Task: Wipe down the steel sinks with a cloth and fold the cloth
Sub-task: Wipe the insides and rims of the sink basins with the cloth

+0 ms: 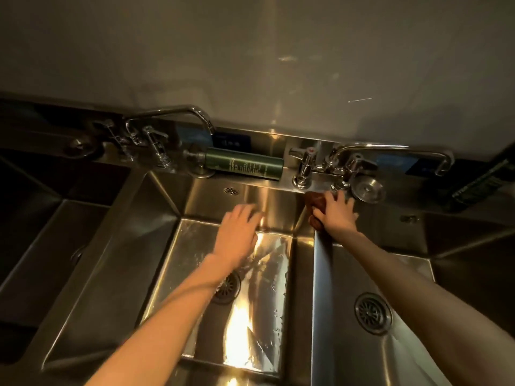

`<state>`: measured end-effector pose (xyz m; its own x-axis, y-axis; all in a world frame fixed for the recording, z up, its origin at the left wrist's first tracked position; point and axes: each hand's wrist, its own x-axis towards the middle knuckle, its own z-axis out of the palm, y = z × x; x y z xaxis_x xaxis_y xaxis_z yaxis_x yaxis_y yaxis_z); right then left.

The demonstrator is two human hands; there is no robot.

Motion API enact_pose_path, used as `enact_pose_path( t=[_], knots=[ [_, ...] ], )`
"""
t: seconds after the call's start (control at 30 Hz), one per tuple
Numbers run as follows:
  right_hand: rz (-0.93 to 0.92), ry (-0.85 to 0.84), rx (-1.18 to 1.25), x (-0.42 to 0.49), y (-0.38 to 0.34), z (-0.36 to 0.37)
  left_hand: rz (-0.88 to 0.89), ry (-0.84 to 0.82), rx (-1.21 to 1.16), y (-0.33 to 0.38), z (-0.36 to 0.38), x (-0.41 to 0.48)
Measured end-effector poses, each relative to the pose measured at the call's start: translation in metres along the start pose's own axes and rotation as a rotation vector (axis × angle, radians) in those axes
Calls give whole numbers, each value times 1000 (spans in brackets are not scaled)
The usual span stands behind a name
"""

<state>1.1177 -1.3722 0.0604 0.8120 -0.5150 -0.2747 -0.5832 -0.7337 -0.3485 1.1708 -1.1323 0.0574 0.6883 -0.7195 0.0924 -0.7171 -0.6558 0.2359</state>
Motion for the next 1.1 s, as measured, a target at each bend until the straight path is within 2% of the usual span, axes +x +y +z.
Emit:
enact_pose_path(
  t=[0.1, 0.23, 0.3, 0.43, 0.67, 0.73, 0.87, 0.93, 1.1],
  knots=[
    [20, -9, 1, 0, -2, -1, -59, 10, 114, -27, -21, 35],
    [40, -14, -40, -4, -8, -4, -33, 49, 141, -39, -34, 70],
    [35, 36, -74, -3, -13, -3, -21, 57, 163, -41, -35, 82],
    [139, 142, 26, 10, -27, -3, -19, 49, 178, -45, -30, 97],
    [177, 95, -32, 29, -31, -5, 4, 152, 147, -48, -22, 111],
    [168, 99, -40, 30, -28, -3, -65, 183, 101, -41, -21, 106],
    [155, 131, -105, 29, -27, 2, -376, 183, 5, -32, -17, 95],
    [138, 156, -159, 27, -26, 5, -450, 140, 22, -31, -18, 95],
    [109, 179, -172, 27, -23, 6, -275, 50, 269, -41, -20, 118]
  ],
)
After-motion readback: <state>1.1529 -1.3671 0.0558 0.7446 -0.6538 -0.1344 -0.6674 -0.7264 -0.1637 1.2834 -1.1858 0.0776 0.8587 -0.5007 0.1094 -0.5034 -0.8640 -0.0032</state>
